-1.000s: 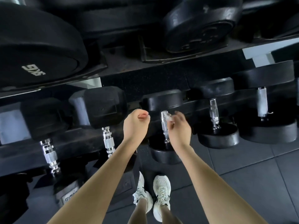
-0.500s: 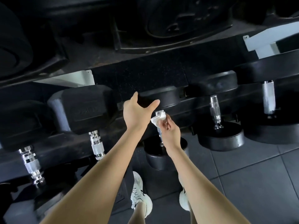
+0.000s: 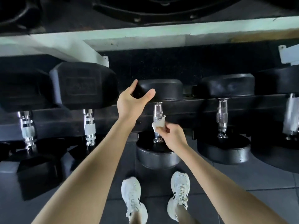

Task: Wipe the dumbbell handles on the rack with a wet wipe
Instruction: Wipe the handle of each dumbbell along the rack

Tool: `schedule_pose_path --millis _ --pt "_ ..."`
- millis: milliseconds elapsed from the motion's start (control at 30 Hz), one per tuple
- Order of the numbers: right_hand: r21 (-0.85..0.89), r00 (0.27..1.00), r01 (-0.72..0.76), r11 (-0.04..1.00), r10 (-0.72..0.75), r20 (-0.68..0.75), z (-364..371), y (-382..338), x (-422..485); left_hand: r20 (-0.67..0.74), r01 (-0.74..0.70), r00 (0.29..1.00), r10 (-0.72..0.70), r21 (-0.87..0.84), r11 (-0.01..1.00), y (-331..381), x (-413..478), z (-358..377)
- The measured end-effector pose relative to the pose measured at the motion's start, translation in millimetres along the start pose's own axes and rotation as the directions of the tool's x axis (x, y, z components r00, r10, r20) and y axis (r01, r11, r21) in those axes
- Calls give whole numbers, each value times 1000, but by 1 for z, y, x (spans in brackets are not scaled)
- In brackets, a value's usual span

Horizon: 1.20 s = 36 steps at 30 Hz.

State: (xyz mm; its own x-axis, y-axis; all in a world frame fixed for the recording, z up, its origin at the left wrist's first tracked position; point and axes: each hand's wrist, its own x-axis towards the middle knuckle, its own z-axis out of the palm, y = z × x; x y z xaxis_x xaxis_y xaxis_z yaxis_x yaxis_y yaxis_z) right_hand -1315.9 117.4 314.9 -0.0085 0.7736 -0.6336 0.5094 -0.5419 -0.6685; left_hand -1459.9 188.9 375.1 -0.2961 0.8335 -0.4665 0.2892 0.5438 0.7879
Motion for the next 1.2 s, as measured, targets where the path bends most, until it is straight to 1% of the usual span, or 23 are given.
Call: schedule_pose_path --millis 67,167,300,467,533,633,700,800,867,967,1033,1100,1133,1200 --pt "-59 1000 1 998 0 22 0 1 -2 -10 -7 1000 7 11 1000 -2 1 0" --pt "-65 1000 17 998 -16 17 1 0 -3 -18 -22 1000 23 36 999 -4 3 0" --pt "-11 999 55 998 -55 4 2 4 -5 -33 -75 997 76 37 997 -8 2 2" --pt "71 995 94 993 -95 21 -2 7 -4 -116 -159 979 168 86 984 -12 -5 7" --pt "120 996 75 990 -81 47 -5 7 -2 -131 -179 973 192 107 978 -14 -6 7" --pt "283 993 34 959 -64 99 -8 6 4 -138 -217 961 240 160 963 -15 -6 6" --pt "361 991 40 932 -82 102 -8 7 9 -145 -246 951 273 178 953 -17 -6 7" --pt "431 990 106 896 -134 36 -7 1 22 -164 -301 928 335 203 932 -18 -8 7" --pt "520 987 139 843 -162 0 -8 -8 35 -168 -344 907 387 237 909 -20 -6 7" --pt "598 981 175 782 -194 -34 -9 -17 50 -138 -377 890 434 312 872 -22 1 7" --pt "554 978 199 808 -202 -57 -4 -15 51 -126 -392 879 460 359 847 -21 6 6" --pt "465 970 240 852 -224 -91 0 -6 43 -101 -404 870 482 413 816 -19 7 4" --pt "410 967 255 876 -241 -87 0 0 37 -79 -412 869 489 433 802 -17 6 4" --pt "281 964 263 923 -261 -45 0 9 25 -48 -458 851 523 422 783 -17 3 3"
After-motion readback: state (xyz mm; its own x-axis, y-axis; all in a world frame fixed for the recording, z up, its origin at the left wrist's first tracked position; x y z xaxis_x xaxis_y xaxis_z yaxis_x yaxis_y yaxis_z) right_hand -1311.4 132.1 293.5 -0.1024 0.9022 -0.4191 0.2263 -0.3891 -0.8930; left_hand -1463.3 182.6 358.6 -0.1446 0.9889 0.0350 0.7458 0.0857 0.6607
